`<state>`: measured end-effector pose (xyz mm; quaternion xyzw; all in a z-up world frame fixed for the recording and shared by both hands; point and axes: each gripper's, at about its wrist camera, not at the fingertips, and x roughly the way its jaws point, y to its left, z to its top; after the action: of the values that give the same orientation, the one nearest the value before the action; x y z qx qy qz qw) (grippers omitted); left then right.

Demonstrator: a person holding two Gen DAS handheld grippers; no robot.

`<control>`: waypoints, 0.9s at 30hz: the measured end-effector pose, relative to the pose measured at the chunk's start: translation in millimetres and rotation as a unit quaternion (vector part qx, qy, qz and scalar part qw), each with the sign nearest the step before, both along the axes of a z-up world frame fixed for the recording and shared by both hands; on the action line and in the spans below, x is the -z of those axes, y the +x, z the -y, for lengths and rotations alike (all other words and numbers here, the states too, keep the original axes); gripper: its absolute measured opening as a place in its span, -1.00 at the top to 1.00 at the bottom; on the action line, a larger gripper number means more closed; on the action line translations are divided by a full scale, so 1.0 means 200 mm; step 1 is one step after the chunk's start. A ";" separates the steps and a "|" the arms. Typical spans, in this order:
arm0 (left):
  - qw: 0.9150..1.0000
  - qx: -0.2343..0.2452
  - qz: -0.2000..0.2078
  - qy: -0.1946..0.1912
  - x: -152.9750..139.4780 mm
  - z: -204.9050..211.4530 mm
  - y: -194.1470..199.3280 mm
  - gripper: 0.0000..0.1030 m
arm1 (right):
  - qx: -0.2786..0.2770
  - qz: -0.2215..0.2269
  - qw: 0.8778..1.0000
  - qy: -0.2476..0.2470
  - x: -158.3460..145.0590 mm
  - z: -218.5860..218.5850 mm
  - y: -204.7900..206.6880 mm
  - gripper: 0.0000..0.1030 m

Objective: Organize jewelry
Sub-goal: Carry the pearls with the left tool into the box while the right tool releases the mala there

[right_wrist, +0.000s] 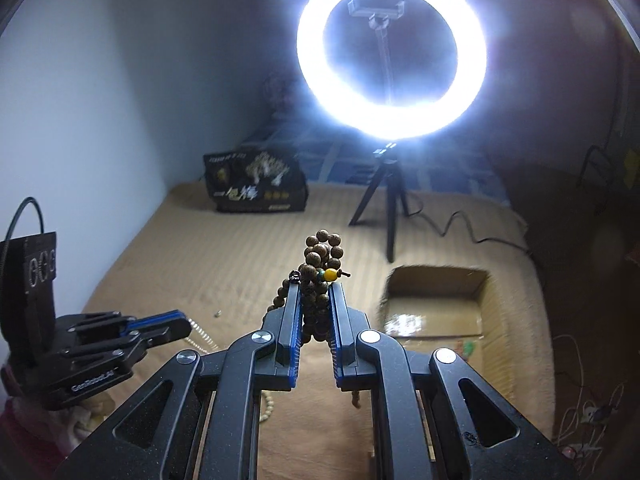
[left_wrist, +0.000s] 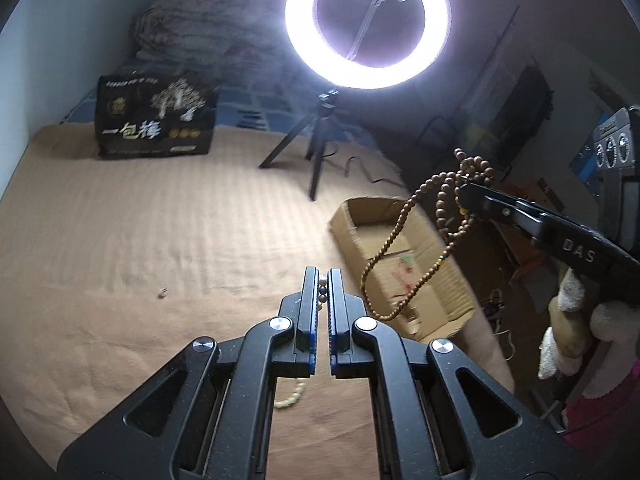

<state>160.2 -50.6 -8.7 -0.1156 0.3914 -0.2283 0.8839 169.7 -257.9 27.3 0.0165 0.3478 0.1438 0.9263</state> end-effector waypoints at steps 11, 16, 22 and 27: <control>0.998 0.050 0.031 -0.011 -0.19 0.32 0.04 0.97 | 0.061 0.022 0.998 0.014 -0.07 0.32 -0.04 0.79; 0.997 0.070 0.042 -0.005 -0.24 0.48 0.09 0.97 | 0.084 0.022 0.996 0.016 -0.06 0.46 -0.06 0.79; 0.995 0.084 0.047 -0.004 -0.26 0.63 0.19 0.97 | 0.105 0.004 0.994 0.013 0.01 0.59 -0.05 0.79; 0.995 0.092 0.045 -0.004 -0.23 0.77 0.28 0.97 | 0.120 -0.028 0.992 0.006 0.12 0.67 0.00 0.79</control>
<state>217.0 -203.8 37.3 -0.0718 0.3591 -0.3153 0.8755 169.5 -391.6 2.7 0.0679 0.3682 0.0332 0.9266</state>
